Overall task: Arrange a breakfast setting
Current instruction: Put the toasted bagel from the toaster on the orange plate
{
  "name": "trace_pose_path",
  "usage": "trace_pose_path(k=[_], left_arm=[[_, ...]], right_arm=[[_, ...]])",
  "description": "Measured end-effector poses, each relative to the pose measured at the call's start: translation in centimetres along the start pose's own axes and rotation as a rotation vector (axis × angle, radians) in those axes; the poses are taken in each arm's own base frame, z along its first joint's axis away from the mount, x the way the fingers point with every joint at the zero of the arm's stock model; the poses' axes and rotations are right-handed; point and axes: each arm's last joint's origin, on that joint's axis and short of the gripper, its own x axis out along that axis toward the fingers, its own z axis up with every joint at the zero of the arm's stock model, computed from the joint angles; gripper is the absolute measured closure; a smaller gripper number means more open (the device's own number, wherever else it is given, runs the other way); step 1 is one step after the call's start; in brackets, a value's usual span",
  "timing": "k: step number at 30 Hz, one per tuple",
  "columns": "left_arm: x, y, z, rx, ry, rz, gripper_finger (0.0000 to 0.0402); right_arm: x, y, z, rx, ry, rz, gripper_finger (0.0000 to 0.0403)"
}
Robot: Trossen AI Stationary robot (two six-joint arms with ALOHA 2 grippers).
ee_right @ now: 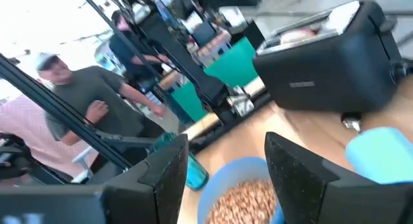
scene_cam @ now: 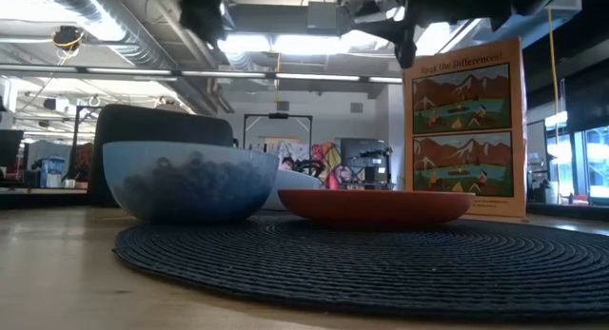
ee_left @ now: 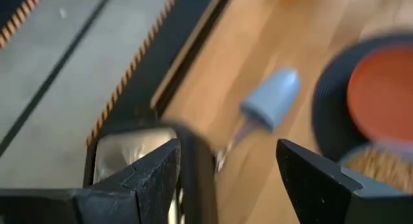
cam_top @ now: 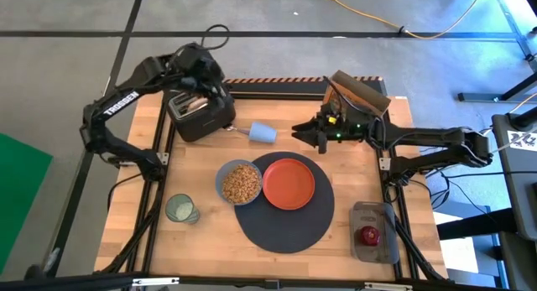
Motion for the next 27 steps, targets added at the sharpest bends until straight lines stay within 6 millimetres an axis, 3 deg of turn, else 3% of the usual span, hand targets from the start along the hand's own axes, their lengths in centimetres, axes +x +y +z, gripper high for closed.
trace_pose_path(k=[12,27], left_arm=[[2.9,4.6,-4.2,-0.063,0.204,0.08,0.0158],[6.2,6.8,-7.8,-0.13,0.318,0.025,0.0218]], right_arm=[[-0.1,0.2,0.1,-0.003,-0.006,0.027,0.0207],[-0.1,0.1,0.1,0.021,-0.016,0.011,0.0207]])
